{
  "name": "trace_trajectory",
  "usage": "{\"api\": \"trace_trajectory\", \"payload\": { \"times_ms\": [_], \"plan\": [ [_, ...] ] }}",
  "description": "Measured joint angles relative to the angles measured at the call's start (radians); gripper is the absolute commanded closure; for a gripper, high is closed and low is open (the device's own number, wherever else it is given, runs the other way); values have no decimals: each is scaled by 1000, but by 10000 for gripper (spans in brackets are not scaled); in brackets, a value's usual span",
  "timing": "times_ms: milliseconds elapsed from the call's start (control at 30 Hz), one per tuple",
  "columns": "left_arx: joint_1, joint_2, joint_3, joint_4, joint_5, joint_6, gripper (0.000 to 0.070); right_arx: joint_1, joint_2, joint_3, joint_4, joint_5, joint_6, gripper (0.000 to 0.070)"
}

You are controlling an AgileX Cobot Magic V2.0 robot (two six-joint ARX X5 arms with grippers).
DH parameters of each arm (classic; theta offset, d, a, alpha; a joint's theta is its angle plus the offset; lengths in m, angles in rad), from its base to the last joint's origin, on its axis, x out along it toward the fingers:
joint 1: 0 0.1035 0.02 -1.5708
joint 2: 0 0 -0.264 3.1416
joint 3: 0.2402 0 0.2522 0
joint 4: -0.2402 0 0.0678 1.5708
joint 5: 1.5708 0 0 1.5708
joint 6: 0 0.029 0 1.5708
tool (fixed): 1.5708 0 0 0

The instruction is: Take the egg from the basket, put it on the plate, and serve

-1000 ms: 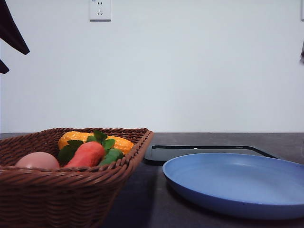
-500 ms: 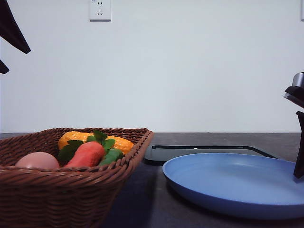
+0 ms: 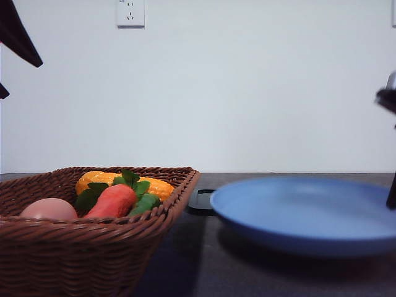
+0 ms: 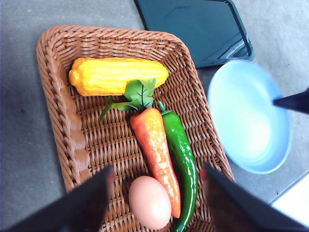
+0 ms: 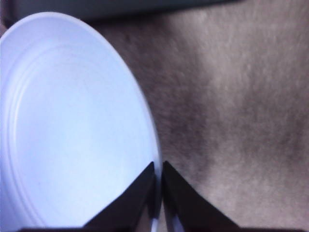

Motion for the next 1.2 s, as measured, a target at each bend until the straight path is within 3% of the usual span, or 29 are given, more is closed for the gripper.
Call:
{"api": "trace_trajectory", "payload": {
  "times_ms": [233,667,1200],
  "plan": [
    [-98,0,0,-26,-16,-67,244,-38,-187,0,-32,0,24,700],
    [-421,110,0,-68,-366,-213,244,-92,-297,0,-62,0,33,700],
    [-465,429,0,19,-410,-241,244,-92,-297,0,-62,0,33,700]
  ]
}}
